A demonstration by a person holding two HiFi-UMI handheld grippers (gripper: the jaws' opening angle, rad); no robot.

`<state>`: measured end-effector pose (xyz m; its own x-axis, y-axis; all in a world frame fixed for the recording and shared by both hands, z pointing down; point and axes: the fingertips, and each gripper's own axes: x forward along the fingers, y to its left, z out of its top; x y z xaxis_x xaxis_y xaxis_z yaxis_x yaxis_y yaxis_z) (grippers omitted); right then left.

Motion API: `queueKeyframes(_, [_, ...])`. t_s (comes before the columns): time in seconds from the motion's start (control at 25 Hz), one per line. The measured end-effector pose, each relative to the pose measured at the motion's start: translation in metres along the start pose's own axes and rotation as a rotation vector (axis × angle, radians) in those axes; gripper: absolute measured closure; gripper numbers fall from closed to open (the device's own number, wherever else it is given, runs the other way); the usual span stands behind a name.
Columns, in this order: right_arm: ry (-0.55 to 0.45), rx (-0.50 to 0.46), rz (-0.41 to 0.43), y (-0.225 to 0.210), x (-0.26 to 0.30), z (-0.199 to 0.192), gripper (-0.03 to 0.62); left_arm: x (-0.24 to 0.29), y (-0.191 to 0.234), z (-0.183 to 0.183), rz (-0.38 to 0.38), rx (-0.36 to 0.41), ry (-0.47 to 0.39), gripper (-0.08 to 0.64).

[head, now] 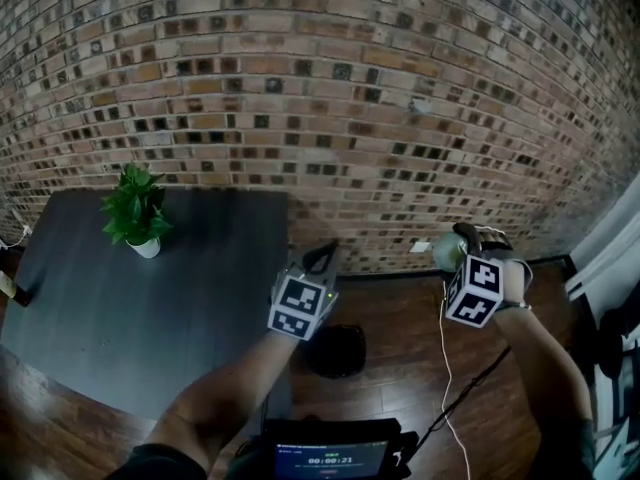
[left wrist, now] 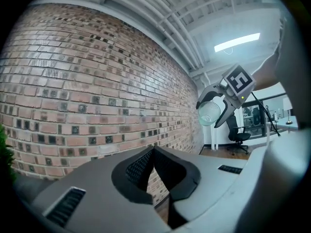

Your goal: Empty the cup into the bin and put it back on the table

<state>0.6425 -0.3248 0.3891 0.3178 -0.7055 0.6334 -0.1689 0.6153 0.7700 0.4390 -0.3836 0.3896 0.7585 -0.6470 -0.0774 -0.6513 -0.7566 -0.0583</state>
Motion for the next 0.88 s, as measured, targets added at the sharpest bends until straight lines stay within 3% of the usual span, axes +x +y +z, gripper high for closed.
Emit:
queueKeyframes(0.24, [0.018, -0.028, -0.005, -0.004, -0.003, 0.000, 0.196, -0.001, -0.005, 0.005, -0.054, 0.016, -0.033, 0.559])
queueKeyframes(0.52, [0.027, -0.071, -0.035, -0.007, -0.013, 0.010, 0.196, -0.007, -0.021, 0.008, -0.178, 0.049, -0.069, 0.559])
queueKeyframes(0.88, [0.056, -0.141, -0.054, -0.010, -0.018, 0.011, 0.196, -0.012, -0.033, 0.014, -0.277, 0.032, -0.092, 0.559])
